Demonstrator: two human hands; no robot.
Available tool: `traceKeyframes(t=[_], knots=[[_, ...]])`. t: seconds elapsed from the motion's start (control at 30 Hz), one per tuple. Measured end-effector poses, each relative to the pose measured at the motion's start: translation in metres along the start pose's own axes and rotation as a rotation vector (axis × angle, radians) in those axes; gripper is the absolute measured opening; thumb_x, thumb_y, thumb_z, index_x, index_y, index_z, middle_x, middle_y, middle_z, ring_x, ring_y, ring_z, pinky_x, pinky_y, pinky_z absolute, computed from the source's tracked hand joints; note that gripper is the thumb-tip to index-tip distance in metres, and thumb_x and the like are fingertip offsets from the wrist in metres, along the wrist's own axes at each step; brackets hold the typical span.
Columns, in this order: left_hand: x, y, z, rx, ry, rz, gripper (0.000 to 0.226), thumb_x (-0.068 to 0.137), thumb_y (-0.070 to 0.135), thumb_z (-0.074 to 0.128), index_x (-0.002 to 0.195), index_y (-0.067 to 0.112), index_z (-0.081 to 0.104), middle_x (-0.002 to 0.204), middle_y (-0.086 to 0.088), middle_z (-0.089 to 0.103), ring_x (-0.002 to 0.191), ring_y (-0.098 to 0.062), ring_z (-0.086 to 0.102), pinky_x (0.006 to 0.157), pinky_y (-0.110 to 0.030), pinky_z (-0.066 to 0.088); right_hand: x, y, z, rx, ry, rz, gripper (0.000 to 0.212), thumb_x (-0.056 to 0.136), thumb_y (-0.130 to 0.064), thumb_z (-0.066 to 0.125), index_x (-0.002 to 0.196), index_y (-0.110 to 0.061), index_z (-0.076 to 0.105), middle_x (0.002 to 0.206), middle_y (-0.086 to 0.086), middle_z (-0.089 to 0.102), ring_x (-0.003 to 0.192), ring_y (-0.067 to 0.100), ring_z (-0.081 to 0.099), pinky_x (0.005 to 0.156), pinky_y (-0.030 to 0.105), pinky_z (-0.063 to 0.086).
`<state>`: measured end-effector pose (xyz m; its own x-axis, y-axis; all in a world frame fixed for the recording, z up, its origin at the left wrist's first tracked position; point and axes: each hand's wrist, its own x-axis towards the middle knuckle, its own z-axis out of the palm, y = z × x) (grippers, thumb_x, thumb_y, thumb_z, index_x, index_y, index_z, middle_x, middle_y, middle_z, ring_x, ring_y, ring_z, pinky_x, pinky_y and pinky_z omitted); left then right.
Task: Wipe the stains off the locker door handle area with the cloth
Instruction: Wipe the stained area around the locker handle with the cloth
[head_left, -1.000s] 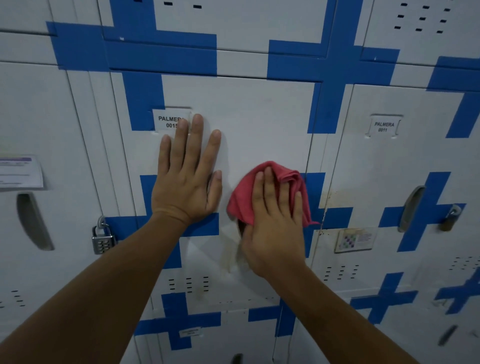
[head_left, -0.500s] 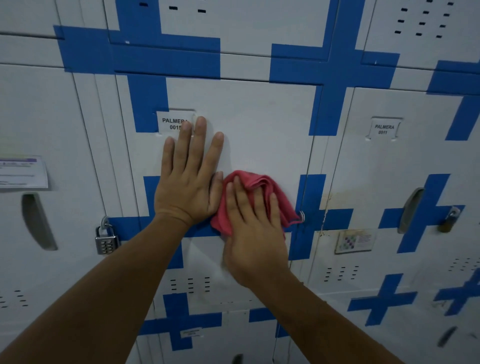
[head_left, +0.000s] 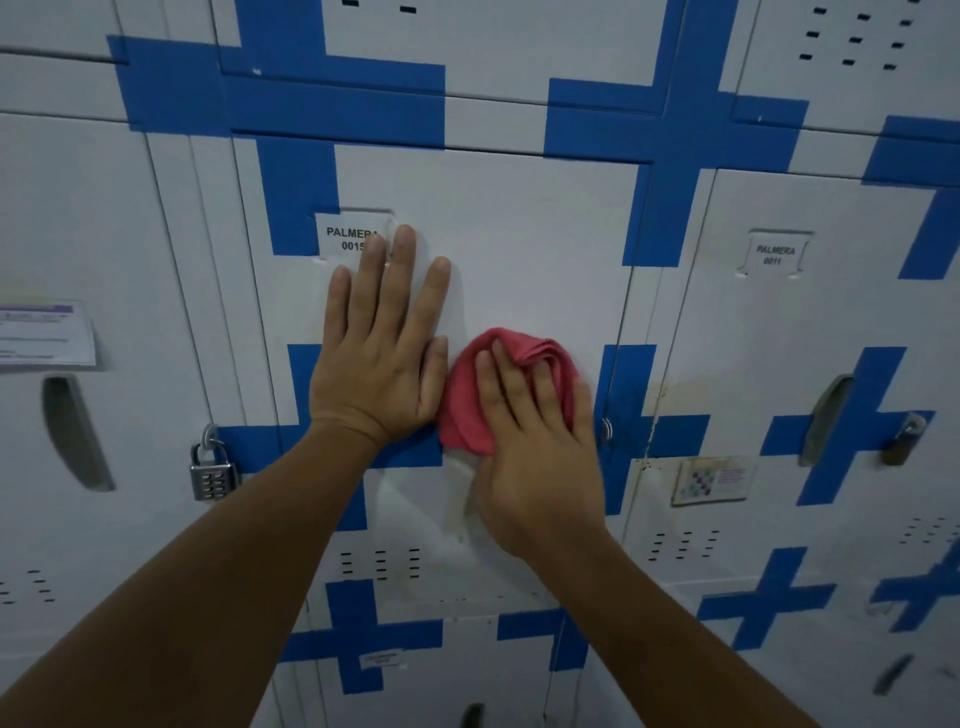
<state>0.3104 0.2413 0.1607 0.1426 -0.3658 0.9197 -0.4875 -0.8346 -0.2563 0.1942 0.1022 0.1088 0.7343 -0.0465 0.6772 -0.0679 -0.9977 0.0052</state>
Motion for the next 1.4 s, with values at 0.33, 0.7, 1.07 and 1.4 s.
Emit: traceKeyframes(t=[0.33,0.7,1.07,1.4], knots=[[0.0,0.001,-0.001,0.011,-0.005,0.0,0.069,0.1,0.037,0.034,0.16,0.012,0.012,0.165,-0.022,0.01,0.153,-0.039,0.007,0.124,-0.051,0.001,0.002,0.002,-0.003,-0.002,-0.008,0.011,0.082,0.092,-0.041,0.04,0.155,-0.023,-0.01,0.163,-0.001,-0.007,0.149,0.026,-0.012,0.119,0.054,-0.002],[0.0,0.0,-0.002,0.009,-0.013,0.007,0.068,0.101,0.038,0.034,0.16,0.012,0.013,0.164,-0.024,0.011,0.152,-0.04,0.007,0.124,-0.05,-0.002,-0.001,-0.053,0.007,0.12,-0.078,0.109,0.089,0.092,-0.037,0.041,0.149,-0.014,-0.024,0.158,0.009,-0.026,0.145,0.031,-0.023,0.113,0.048,-0.022],[0.0,0.001,-0.002,0.028,0.0,0.002,0.065,0.101,0.037,0.029,0.16,0.012,0.013,0.164,-0.023,0.012,0.152,-0.041,0.008,0.124,-0.051,-0.001,-0.084,-0.054,0.075,0.115,-0.267,-0.015,0.113,0.054,-0.036,0.087,0.151,-0.017,0.031,0.144,0.008,0.05,0.131,0.034,0.048,0.111,0.054,0.018],[-0.001,0.003,-0.004,0.008,0.005,-0.008,0.066,0.1,0.035,0.035,0.159,0.011,0.018,0.163,-0.024,0.016,0.151,-0.042,0.013,0.123,-0.054,0.006,-0.102,-0.035,0.091,0.089,-0.322,-0.042,0.119,0.052,-0.034,0.085,0.152,-0.013,0.022,0.146,0.012,0.048,0.133,0.039,0.044,0.12,0.052,0.006]])
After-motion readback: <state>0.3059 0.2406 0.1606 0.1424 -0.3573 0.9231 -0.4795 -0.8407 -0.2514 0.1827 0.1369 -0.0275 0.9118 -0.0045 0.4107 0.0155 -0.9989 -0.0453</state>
